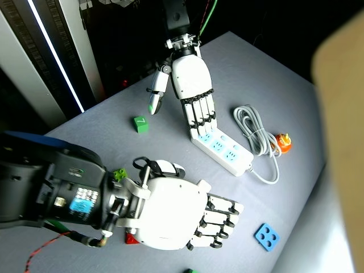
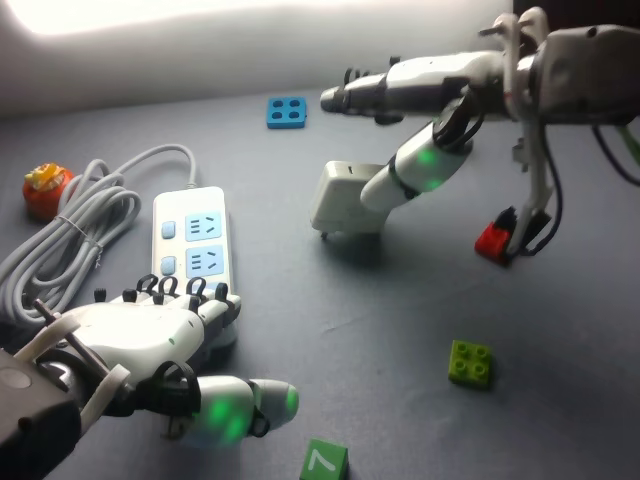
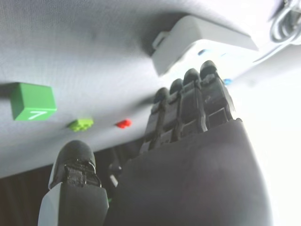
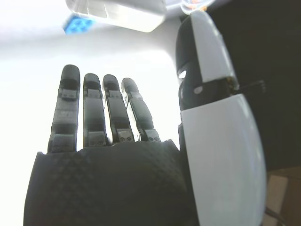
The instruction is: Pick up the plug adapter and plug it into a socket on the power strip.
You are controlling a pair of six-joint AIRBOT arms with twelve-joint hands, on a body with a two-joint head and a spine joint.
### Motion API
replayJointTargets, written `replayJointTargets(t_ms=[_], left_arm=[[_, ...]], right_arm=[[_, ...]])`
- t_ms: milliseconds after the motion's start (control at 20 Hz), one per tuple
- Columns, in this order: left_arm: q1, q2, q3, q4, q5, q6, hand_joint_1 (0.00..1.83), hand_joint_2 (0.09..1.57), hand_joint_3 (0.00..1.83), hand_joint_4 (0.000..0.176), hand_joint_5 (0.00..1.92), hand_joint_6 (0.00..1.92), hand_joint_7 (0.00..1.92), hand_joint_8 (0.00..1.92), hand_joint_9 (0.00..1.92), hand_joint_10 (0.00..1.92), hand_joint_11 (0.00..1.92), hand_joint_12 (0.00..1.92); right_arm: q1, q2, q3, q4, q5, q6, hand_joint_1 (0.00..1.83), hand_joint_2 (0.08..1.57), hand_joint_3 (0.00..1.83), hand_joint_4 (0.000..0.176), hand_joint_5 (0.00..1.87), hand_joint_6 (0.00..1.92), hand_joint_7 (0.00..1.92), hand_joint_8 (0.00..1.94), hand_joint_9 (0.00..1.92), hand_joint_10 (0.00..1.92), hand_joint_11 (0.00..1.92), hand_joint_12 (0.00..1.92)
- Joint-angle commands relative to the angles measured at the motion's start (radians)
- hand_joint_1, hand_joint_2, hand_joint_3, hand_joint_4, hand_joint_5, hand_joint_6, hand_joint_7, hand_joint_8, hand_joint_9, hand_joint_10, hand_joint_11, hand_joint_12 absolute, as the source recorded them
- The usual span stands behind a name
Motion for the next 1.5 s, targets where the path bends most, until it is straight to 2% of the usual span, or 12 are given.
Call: replayJointTargets(t_ms=[0, 200, 350, 500, 750, 850, 1150, 1450], left_arm=[[-0.006, 0.002, 0.003, 0.043, -0.039, -0.002, 0.0, 1.14, 0.0, 0.0, 0.0, 0.0, 0.0, 0.0, 0.0, 0.0, 0.0, 0.0], [-0.001, 0.0, 0.012, 0.032, -0.037, -0.002, 0.0, 1.14, 0.0, 0.0, 0.0, 0.0, 0.0, 0.0, 0.0, 0.0, 0.0, 0.0], [0.005, 0.0, 0.012, 0.018, -0.028, -0.002, 0.0, 1.15, 0.01, 0.0, 0.0, 0.0, 0.0, 0.0, 0.0, 0.0, 0.0, 0.0], [0.009, 0.0, 0.011, 0.011, -0.016, -0.002, 0.0, 1.15, 0.01, 0.0, 0.0, 0.0, 0.0, 0.0, 0.0, 0.0, 0.0, 0.0], [0.02, -0.001, 0.011, -0.001, 0.01, -0.002, 0.0, 1.15, 0.0, 0.0, 0.0, 0.0, 0.0, 0.0, 0.0, 0.0, 0.0, 0.0], [0.021, -0.001, 0.01, -0.011, 0.017, -0.002, 0.0, 1.15, 0.01, 0.0, 0.0, 0.0, 0.0, 0.0, 0.0, 0.0, 0.0, 0.0], [0.023, -0.001, 0.007, -0.035, 0.025, -0.002, 0.0, 1.15, 0.0, 0.0, 0.0, 0.0, 0.0, 0.0, 0.0, 0.0, 0.0, 0.0], [0.021, -0.001, 0.007, -0.035, 0.034, -0.002, 0.0, 1.14, 0.0, 0.0, 0.0, 0.0, 0.0, 0.0, 0.0, 0.0, 0.0, 0.0]], right_arm=[[0.003, -0.002, 0.01, 0.015, 0.069, 0.007, 1.13, 1.03, 0.0, 0.0, 0.04, 0.01, 0.03, 0.0, 0.03, 0.01, 0.0, 0.34], [-0.01, -0.034, 0.048, 0.014, 0.066, 0.004, 1.14, 1.03, 0.0, 0.0, 0.01, 0.0, 0.01, 0.0, 0.01, 0.0, 0.0, 0.25], [-0.018, -0.054, 0.072, 0.014, 0.063, -0.019, 1.16, 1.02, 0.0, 0.0, 0.03, 0.0, 0.03, 0.0, 0.03, 0.0, 0.0, 0.33], [-0.029, -0.081, 0.107, 0.014, 0.062, -0.029, 1.15, 1.04, 0.0, 0.0, 0.05, 0.0, 0.03, 0.0, 0.02, 0.0, 0.0, 0.3], [-0.037, -0.101, 0.114, 0.014, 0.071, -0.06, 1.11, 1.04, 0.0, 0.0, 0.04, 0.0, 0.03, 0.0, 0.03, 0.0, 0.0, 0.32], [-0.037, -0.111, 0.12, 0.014, 0.072, -0.064, 1.12, 1.05, 0.01, 0.0, 0.04, 0.0, 0.03, 0.0, 0.02, 0.0, 0.0, 0.26], [-0.038, -0.132, 0.146, 0.014, 0.075, -0.09, 1.14, 1.03, 0.0, 0.0, 0.09, 0.01, 0.11, 0.01, 0.1, 0.01, 0.0, 0.43], [-0.05, -0.146, 0.166, 0.014, 0.087, -0.103, 1.15, 1.03, 0.0, 0.0, 0.14, 0.01, 0.15, 0.0, 0.14, 0.01, 0.0, 0.52]])
